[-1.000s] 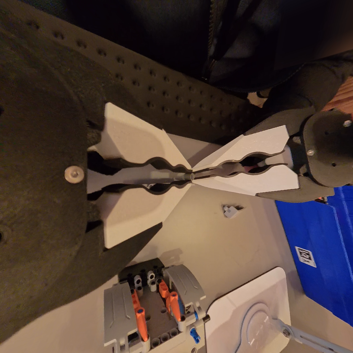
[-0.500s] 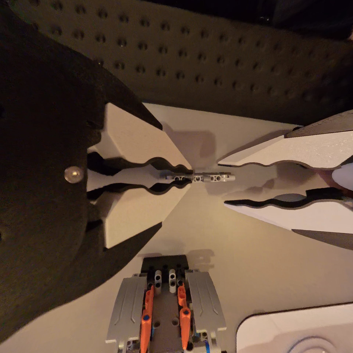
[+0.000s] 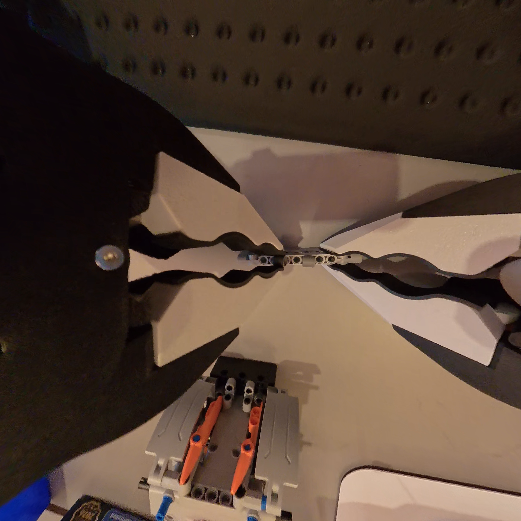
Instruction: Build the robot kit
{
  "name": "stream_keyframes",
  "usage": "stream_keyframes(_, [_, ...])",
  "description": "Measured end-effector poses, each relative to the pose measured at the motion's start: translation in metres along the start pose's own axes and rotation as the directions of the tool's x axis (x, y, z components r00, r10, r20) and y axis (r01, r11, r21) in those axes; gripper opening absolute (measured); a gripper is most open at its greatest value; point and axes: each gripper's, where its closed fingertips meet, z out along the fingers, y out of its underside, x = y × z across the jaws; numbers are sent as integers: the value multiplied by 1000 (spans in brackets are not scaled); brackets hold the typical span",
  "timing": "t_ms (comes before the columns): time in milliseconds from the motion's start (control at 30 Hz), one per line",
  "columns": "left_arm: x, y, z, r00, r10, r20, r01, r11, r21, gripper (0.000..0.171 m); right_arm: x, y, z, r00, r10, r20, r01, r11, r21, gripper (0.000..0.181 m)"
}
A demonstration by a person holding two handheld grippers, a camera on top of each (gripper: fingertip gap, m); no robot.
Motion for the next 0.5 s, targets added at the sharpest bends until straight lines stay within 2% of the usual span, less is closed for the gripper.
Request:
stream_keyframes(333, [-1,-1,0,1000,13,13,-13,1000,0,5,-2,0,1,992,-125,-24,122,989,-78,4])
stream_keyframes(500, [-1,-1,1,1000,4,7,-4,1000,3,5,-3,1,1,992,-122,38,125,988,-88,4])
